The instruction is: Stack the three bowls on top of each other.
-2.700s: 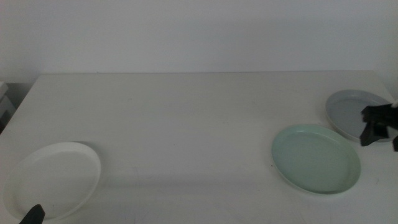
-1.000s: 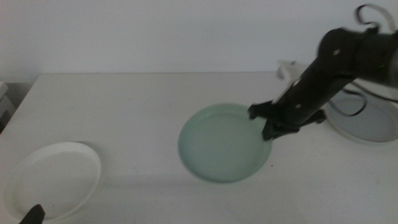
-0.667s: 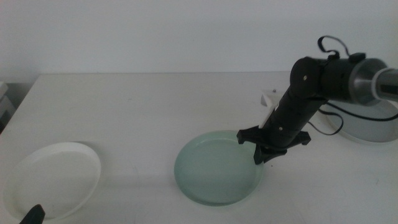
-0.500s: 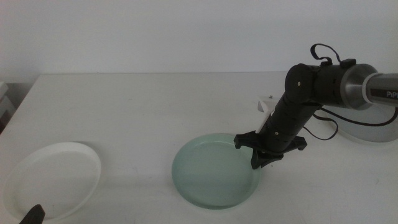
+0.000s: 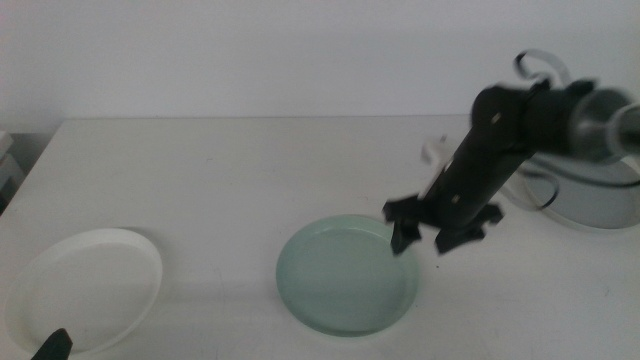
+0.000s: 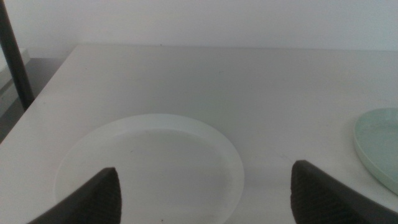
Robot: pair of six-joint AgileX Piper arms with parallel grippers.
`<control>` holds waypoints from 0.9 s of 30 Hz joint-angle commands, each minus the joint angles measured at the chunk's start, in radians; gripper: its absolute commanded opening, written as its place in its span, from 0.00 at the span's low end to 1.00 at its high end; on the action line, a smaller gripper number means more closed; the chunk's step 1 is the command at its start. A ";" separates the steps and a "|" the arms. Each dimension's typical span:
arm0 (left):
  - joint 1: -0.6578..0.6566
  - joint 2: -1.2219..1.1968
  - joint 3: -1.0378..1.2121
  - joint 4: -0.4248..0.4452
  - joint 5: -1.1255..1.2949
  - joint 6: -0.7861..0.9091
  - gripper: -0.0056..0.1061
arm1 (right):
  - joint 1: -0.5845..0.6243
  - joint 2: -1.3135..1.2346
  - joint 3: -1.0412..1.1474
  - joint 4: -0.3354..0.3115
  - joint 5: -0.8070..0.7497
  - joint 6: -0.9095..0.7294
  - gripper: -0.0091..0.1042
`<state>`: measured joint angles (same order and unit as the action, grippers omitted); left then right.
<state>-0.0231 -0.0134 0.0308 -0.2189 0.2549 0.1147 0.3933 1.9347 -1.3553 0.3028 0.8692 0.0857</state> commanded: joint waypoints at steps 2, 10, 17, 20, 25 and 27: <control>-0.001 -0.010 -0.005 -0.010 -0.079 -0.004 0.91 | -0.059 -0.162 -0.068 -0.041 0.028 -0.006 0.62; -0.001 -0.010 -0.005 -0.010 -0.079 -0.004 0.91 | -0.310 -0.246 -0.309 -0.107 0.235 -0.043 0.62; -0.001 -0.010 -0.005 -0.010 -0.079 -0.004 0.91 | -0.558 -0.234 -0.403 -0.143 0.221 -0.098 0.62; -0.001 -0.010 -0.005 -0.010 -0.079 -0.004 0.91 | -0.666 -0.200 -0.414 -0.137 0.206 -0.100 0.61; -0.001 -0.010 -0.005 -0.010 -0.079 -0.004 0.91 | -0.771 -0.074 -0.420 -0.125 0.140 -0.113 0.60; -0.001 -0.010 -0.005 -0.010 -0.079 -0.004 0.91 | -0.785 0.003 -0.438 -0.123 0.092 -0.126 0.60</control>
<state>-0.0231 -0.0134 0.0308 -0.2189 0.2549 0.1157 -0.3817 1.9561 -1.7523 0.1689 1.0232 -0.0200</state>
